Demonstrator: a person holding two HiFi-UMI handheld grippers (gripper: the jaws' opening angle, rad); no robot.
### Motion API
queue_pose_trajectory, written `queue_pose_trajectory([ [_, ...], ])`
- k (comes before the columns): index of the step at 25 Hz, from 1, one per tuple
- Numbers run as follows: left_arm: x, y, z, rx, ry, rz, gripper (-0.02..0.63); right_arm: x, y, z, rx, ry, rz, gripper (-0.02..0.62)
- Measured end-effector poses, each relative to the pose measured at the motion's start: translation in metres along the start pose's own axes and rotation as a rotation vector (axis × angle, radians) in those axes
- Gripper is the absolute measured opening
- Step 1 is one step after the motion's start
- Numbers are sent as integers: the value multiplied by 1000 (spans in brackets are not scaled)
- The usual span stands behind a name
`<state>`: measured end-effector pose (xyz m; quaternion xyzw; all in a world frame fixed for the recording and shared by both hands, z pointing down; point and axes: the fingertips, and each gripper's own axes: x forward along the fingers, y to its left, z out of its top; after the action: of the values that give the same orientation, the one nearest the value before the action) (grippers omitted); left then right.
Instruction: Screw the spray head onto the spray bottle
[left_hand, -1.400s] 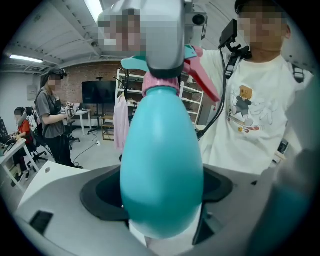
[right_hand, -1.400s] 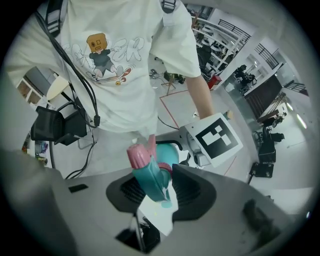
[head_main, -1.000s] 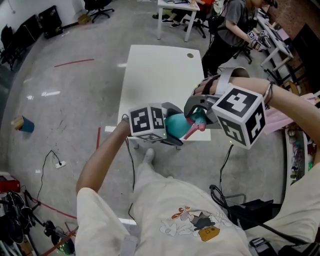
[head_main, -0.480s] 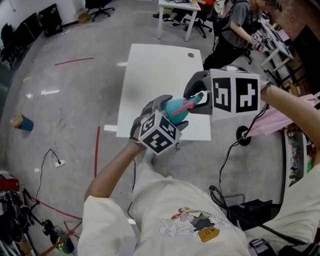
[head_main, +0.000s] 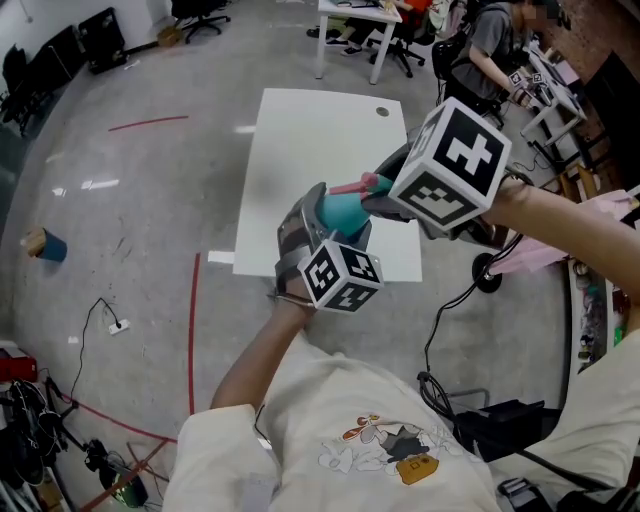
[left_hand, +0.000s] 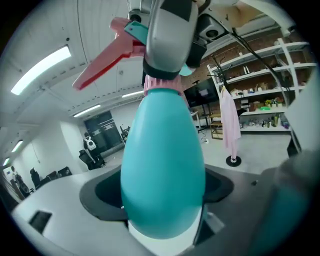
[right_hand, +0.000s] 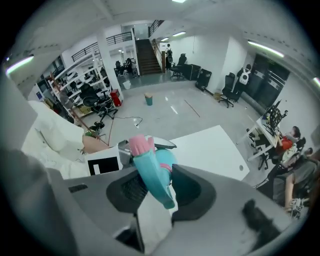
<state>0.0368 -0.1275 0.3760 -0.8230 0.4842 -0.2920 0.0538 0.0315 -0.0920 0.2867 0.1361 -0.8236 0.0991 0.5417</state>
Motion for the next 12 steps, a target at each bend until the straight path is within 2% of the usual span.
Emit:
queue_pose_trajectory([
  [2, 1, -1, 1, -3, -4, -5, 420, -1, 0, 0, 5, -11, -5, 130],
  [5, 2, -6, 3, -22, -31, -57, 420, 2, 4, -7, -40, 6, -2, 137],
  [7, 4, -9, 3, -24, -45, -105, 420, -1, 6, -9, -90, 17, -1, 188],
  [12, 6, -11, -8, -7, -44, -289, 420, -25, 1, -8, -376, 28, -83, 207],
])
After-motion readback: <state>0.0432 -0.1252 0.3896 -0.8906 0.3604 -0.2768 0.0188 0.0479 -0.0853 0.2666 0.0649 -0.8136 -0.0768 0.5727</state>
